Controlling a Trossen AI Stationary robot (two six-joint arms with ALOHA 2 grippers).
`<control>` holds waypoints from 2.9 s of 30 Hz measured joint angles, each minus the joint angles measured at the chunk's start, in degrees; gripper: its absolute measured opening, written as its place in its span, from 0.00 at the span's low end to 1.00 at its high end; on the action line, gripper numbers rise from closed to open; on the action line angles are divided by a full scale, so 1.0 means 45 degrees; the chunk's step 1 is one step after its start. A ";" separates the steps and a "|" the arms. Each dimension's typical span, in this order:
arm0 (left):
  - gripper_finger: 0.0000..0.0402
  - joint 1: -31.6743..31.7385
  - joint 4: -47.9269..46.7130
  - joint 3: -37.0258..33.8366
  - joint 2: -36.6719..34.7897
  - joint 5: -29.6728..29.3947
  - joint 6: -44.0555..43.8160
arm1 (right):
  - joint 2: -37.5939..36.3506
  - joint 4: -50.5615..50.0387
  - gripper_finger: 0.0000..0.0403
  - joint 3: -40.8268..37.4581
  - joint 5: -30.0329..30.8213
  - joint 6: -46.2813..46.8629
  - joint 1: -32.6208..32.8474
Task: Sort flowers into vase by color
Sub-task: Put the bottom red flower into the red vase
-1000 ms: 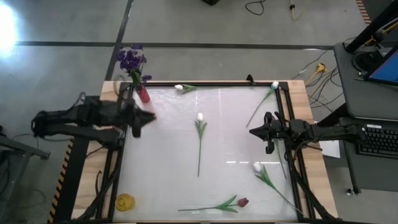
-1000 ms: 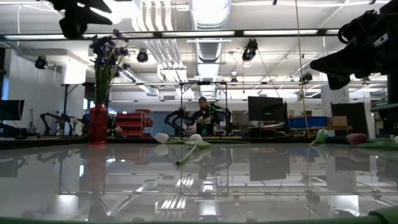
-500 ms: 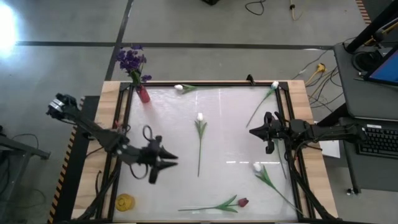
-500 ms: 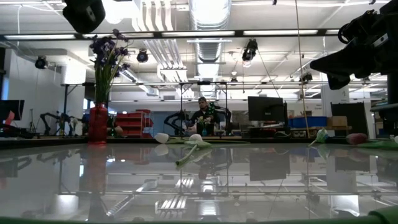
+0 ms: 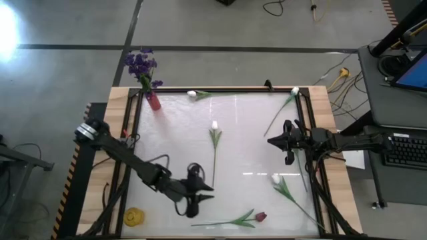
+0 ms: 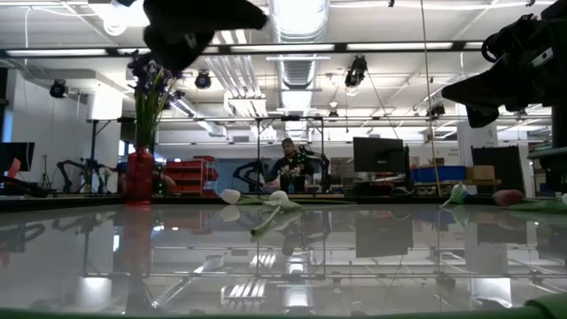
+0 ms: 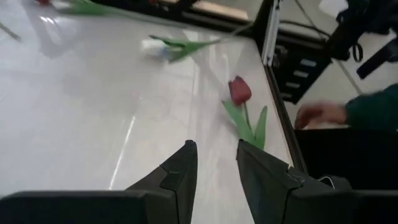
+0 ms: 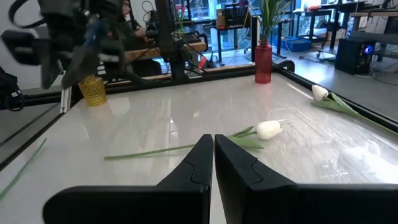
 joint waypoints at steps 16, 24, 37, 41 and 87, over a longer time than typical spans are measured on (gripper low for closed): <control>0.20 0.0065 -0.0886 0.1142 0.2928 0.6026 -0.2571 | -0.0003 0.1560 0.02 0.0000 0.0000 0.0679 -0.0002; 0.19 -0.0539 -0.6681 0.4163 0.4009 0.5966 -0.2779 | 0.0006 0.1435 0.02 0.0000 -0.0001 0.0680 -0.0001; 0.38 -0.0852 -0.8833 0.6161 0.4962 0.5254 -0.2522 | 0.0006 0.1418 0.02 0.0000 -0.0001 0.0631 -0.0001; 0.41 -0.1160 -0.8866 0.6156 0.4962 0.4748 -0.2096 | 0.0006 0.1339 0.02 0.0000 -0.0001 0.0284 -0.0002; 0.00 0.0360 -1.3470 0.2513 0.0489 0.0298 -0.7370 | 0.0089 0.0218 0.02 0.0000 -0.0023 0.1039 0.0008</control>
